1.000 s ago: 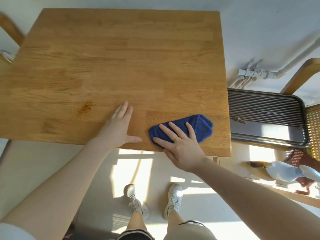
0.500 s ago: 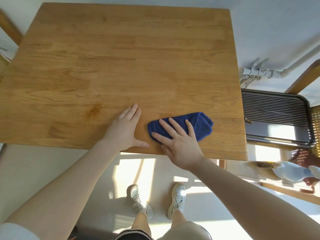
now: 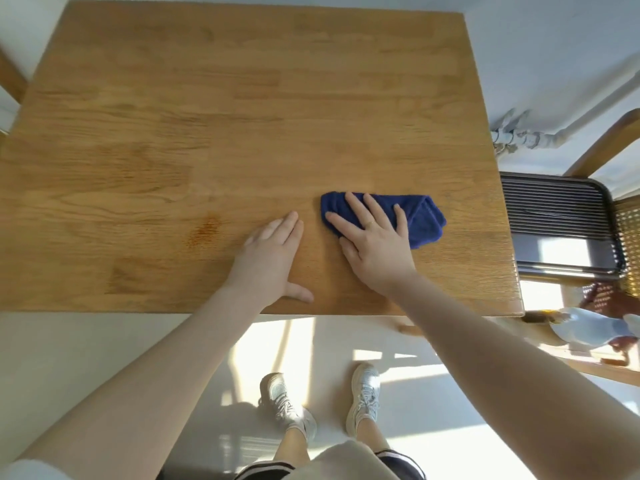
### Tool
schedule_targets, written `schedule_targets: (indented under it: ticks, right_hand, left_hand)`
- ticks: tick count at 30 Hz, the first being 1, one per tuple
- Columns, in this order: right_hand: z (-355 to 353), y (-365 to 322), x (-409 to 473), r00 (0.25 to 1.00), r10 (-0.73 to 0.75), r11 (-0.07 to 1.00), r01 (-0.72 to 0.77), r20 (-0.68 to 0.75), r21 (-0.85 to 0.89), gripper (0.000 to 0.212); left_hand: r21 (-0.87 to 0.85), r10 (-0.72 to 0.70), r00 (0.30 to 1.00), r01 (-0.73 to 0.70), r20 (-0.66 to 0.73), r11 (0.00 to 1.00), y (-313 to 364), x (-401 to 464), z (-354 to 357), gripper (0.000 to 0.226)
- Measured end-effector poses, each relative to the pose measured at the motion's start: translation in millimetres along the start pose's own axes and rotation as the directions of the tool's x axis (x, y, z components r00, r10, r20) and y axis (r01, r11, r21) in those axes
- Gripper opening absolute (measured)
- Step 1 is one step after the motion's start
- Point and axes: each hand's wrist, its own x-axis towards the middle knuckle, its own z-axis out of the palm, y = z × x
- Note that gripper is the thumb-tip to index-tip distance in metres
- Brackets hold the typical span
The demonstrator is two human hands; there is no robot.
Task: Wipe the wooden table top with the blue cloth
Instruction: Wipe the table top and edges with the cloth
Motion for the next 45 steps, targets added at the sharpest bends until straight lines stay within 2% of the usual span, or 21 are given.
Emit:
schedule_targets:
  ticks: [3, 6, 8, 11, 13, 16, 20, 22, 24, 27, 29, 32, 34, 36, 38, 40, 45]
  right_hand:
    - [4.3, -13.2, -48.0, 0.992, -0.115, 0.993, 0.116, 0.055, -0.018, 0.044]
    - [0.1, 0.4, -30.7, 0.972, -0.212, 0.975, 0.217, 0.098, -0.044, 0.043]
    - [-3.5, 8.9, 2.9, 0.985, -0.151, 0.986, 0.155, 0.079, -0.052, 0.045]
    - [-5.8, 12.1, 52.2, 0.996, 0.083, 0.996, -0.082, 0.042, -0.033, 0.043]
    - [-3.7, 5.9, 60.9, 0.988, 0.151, 0.988, -0.150, 0.022, -0.044, 0.043]
    - [1.3, -11.7, 20.6, 0.998, 0.058, 0.998, -0.057, 0.003, -0.038, 0.045]
    - [9.4, -41.3, -50.8, 0.997, -0.048, 0.998, 0.050, 0.056, -0.030, 0.045]
    - [9.4, -40.2, -51.8, 0.994, -0.084, 0.996, 0.087, 0.075, -0.037, 0.044]
    - [7.9, -36.2, -29.8, 0.996, -0.039, 0.999, 0.041, 0.077, -0.032, 0.045]
    - [3.5, -40.6, 28.8, 0.982, 0.191, 0.981, -0.191, 0.012, 0.020, 0.044]
    - [3.1, -47.1, 52.1, 0.964, 0.264, 0.964, -0.264, 0.007, 0.027, 0.043]
    - [7.3, -56.1, 31.7, 0.987, 0.163, 0.987, -0.163, 0.011, 0.009, 0.044]
    - [13.8, -70.3, -1.1, 0.999, 0.035, 0.999, -0.035, 0.031, -0.018, 0.046]
    - [17.4, -83.3, -18.0, 0.997, -0.018, 0.999, 0.021, 0.080, -0.027, 0.046]
    - [15.2, -85.5, -7.6, 0.994, -0.014, 1.000, 0.013, 0.110, 0.009, 0.047]
    - [11.2, -83.3, 15.7, 0.994, 0.011, 1.000, -0.011, 0.112, 0.005, 0.049]
    - [5.6, -80.0, 76.9, 0.971, 0.220, 0.975, -0.222, 0.090, 0.011, 0.044]
  left_hand:
    - [0.013, 0.022, 0.999, -0.022, -0.038, 1.000, -2.4, 2.2, 1.3, 0.122]
    - [0.003, 0.033, 0.998, -0.032, -0.052, 0.999, -4.1, 5.7, -0.2, 0.122]
    - [-0.007, 0.040, 0.998, -0.041, -0.056, 0.999, -4.4, 6.4, 1.3, 0.122]
    - [-0.017, 0.046, 0.997, -0.047, -0.060, 0.999, -5.8, 5.2, 4.1, 0.123]
    - [-0.031, 0.040, 0.996, -0.043, -0.077, 0.999, -6.5, 5.2, 4.8, 0.123]
    - [-0.037, 0.049, 0.996, -0.052, -0.068, 0.998, -5.6, 3.2, 3.9, 0.122]
    - [-0.058, 0.073, 0.992, -0.079, -0.099, 0.995, -10.8, 0.7, -0.9, 0.113]
    - [-0.046, 0.093, 0.987, -0.099, -0.129, 0.994, -17.0, -3.3, -2.3, 0.110]
    - [-0.003, 0.097, 0.982, -0.099, -0.159, 0.995, -25.1, -7.0, -0.4, 0.111]
    - [0.035, 0.052, 0.983, -0.047, -0.177, 0.998, -39.6, -6.9, 1.0, 0.114]
    - [0.004, 0.009, 0.981, -0.008, -0.193, 1.000, -47.0, -6.5, -2.0, 0.116]
    - [-0.085, -0.097, 0.983, 0.084, -0.158, 0.993, -62.0, -14.3, -7.6, 0.118]
    - [-0.125, -0.223, 0.967, 0.207, -0.122, 0.970, -79.5, -25.0, -4.9, 0.122]
    - [-0.146, -0.358, 0.931, 0.344, -0.076, 0.927, -100.0, -36.0, 1.0, 0.129]
    - [-0.150, -0.425, 0.905, 0.418, -0.021, 0.896, -114.8, -44.2, 6.9, 0.136]
    - [-0.139, -0.427, 0.904, 0.424, 0.004, 0.895, -119.7, -48.7, 12.9, 0.140]
    - [-0.102, -0.397, 0.918, 0.396, 0.005, 0.913, -122.4, -46.5, 20.8, 0.139]
